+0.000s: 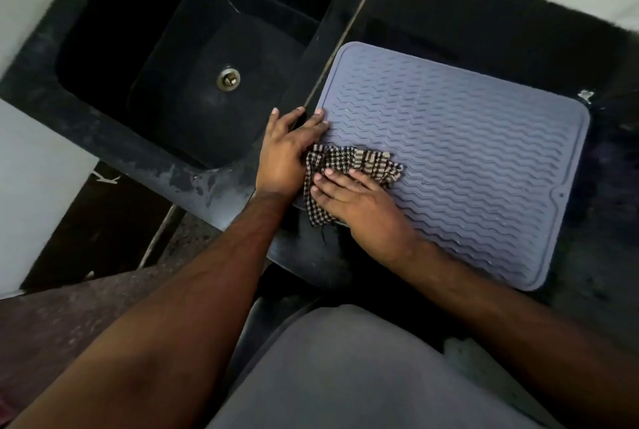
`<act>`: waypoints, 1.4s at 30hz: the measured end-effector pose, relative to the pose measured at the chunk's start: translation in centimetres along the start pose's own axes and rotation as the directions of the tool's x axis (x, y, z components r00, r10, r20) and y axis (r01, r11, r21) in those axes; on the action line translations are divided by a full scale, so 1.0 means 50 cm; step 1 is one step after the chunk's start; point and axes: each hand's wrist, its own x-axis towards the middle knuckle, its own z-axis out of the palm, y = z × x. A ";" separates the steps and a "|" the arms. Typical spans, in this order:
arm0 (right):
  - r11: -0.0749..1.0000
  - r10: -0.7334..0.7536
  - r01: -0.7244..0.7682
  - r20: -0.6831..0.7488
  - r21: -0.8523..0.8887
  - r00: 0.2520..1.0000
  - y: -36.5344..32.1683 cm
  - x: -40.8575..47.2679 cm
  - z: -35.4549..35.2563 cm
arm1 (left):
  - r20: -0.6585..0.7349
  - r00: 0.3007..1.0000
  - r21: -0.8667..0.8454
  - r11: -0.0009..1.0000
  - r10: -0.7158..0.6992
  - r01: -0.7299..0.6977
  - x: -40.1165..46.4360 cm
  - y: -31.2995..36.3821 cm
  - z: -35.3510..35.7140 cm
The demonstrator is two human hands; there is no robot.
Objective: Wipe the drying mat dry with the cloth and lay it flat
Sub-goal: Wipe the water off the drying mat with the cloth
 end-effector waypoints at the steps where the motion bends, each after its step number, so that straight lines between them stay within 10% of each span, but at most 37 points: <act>1: 0.997 -0.030 0.032 0.040 -0.064 0.999 0.000 -0.007 -0.003 | 0.004 1.000 0.012 1.000 0.010 -0.010 0.001 0.000 0.000; 8: 0.957 -0.094 0.117 0.100 -0.265 0.991 0.044 -0.077 -0.036 | -0.024 0.998 0.194 0.980 0.052 -0.047 0.000 0.007 0.001; 25: 0.966 0.256 -0.251 0.097 -0.054 0.962 0.147 -0.341 -0.123 | -0.020 0.999 0.344 0.938 0.045 -0.035 -0.010 0.026 -0.002; 30: 0.679 0.664 -0.658 0.110 0.326 0.740 0.166 -0.366 -0.192 | -0.011 1.000 0.400 0.916 0.026 -0.019 -0.007 0.058 -0.007; 36: 0.464 0.884 -0.639 -0.277 0.614 0.376 0.109 -0.332 -0.211 | 0.022 0.999 0.411 0.911 0.031 -0.038 0.000 0.083 -0.016; 42: 0.623 0.770 -0.648 -0.193 0.439 0.609 0.014 -0.181 -0.064 | 0.101 0.995 0.421 0.906 -0.008 -0.036 0.022 0.085 -0.030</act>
